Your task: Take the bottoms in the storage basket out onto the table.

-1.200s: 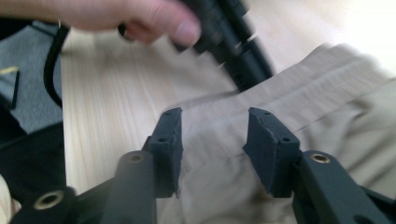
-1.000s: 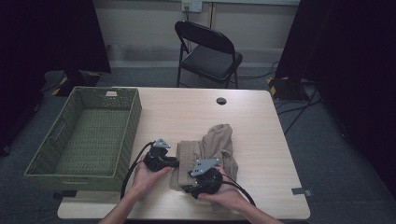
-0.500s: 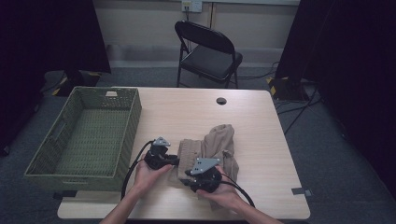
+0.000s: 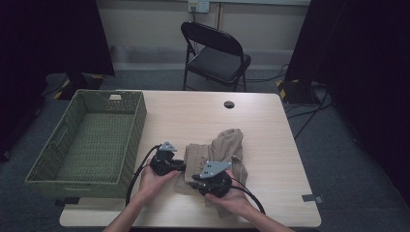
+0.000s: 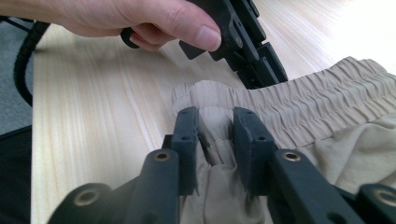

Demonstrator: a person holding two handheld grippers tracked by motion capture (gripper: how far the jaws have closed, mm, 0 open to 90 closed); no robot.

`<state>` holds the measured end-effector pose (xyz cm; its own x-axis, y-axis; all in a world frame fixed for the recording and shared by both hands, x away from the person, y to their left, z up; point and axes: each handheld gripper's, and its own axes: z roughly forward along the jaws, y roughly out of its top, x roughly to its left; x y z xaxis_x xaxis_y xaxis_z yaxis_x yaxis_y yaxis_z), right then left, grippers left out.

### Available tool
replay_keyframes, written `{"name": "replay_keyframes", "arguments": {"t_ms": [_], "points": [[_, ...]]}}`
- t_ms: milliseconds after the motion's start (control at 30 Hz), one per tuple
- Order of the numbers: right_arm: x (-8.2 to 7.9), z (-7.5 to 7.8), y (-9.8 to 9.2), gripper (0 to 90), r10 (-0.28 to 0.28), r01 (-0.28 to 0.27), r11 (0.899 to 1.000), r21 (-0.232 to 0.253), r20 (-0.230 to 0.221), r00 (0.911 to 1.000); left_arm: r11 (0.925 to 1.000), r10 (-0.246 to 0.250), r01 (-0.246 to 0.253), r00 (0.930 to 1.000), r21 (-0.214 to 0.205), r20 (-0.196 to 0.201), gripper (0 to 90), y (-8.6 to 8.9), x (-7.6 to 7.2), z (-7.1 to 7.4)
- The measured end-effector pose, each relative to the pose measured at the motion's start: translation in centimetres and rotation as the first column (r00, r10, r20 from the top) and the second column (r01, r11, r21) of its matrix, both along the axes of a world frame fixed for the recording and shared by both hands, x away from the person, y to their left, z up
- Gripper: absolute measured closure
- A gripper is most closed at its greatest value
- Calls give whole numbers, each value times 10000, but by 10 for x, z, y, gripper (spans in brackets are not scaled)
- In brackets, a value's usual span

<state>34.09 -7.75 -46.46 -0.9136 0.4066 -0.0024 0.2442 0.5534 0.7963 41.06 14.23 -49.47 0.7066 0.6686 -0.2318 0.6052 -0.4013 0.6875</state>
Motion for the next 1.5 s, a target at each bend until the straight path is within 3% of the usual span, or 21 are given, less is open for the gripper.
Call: {"name": "replay_keyframes", "arguments": {"t_ms": [167,267,333,433,633,733,800,900,967,1100,1300,1433,1467,1500], "points": [[2,-1,1,579,204,-202,9998,90,-216,9996,9998,63,-65,9999,-161,-124,690,1,1,-1],[-1,-8,9,534,267,-264,9983,-514,50,9996,9999,20,-22,9999,-113,-121,696,1,1,0],[-1,-11,10,602,206,-192,9971,-733,186,9996,9999,75,-76,9999,-144,-118,697,0,1,-1],[1,-5,6,718,35,-31,9997,-251,169,9999,9998,88,-90,9999,-164,-117,698,0,1,-1],[7,15,-12,783,-697,677,9967,438,461,9965,9999,72,-74,9999,-133,-101,697,0,1,0],[19,20,-28,796,-1359,1329,9891,635,466,9896,9999,71,-72,9999,-125,-102,695,1,1,0],[28,18,-38,800,-1820,1798,9823,531,394,9825,10000,28,-29,9999,-80,-99,693,1,1,0],[39,1,-46,804,-2188,2188,9757,129,1,9758,9999,110,-110,9999,-40,-117,679,1,1,0],[41,-7,-46,805,-2142,2141,9768,-63,-221,9765,9999,143,-143,9999,45,-57,665,1,0,1],[40,-9,-42,795,-1941,1940,9810,-84,-212,9807,9999,49,-49,10000,101,12,664,0,-1,2],[39,-6,-36,638,-1312,1315,9913,75,-306,9909,10000,63,-62,10000,71,-33,663,0,1,1],[36,-8,-20,570,-856,849,9956,-396,-161,9962,9999,68,-68,10000,74,-12,662,0,1,1],[35,-8,-17,580,-806,801,9958,-449,-93,9967,10000,74,-74,10000,62,-12,663,0,1,1],[35,-9,-14,654,-735,729,9960,-507,-98,9972,9999,164,-164,9999,-17,-15,663,-1,1,0]]}}
